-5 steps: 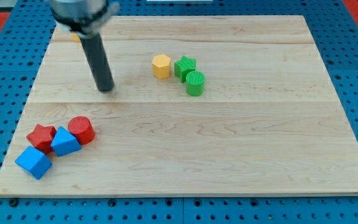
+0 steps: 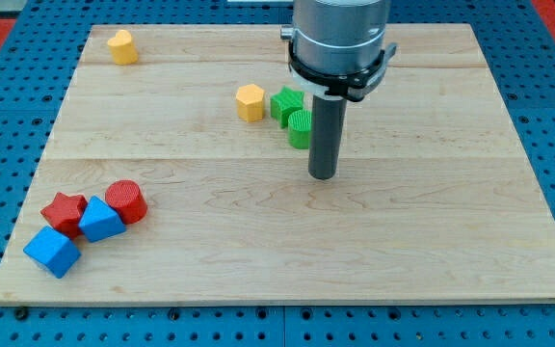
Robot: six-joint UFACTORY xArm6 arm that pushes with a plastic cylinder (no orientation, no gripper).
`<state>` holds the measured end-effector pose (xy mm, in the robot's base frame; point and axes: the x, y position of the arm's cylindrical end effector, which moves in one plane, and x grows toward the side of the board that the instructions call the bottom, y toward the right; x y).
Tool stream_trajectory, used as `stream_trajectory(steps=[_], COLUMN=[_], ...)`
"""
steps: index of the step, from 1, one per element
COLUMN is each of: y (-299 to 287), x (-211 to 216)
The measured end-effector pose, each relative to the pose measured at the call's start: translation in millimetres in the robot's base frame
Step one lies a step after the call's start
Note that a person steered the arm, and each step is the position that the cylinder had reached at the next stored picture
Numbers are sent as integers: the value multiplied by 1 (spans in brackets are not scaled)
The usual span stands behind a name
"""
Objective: Nudge the green star and green circle left a bit
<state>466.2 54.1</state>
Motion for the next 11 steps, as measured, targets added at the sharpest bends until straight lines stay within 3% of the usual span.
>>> stream_trajectory(steps=[2, 10, 11], y=[31, 64, 30], x=[1, -2, -54])
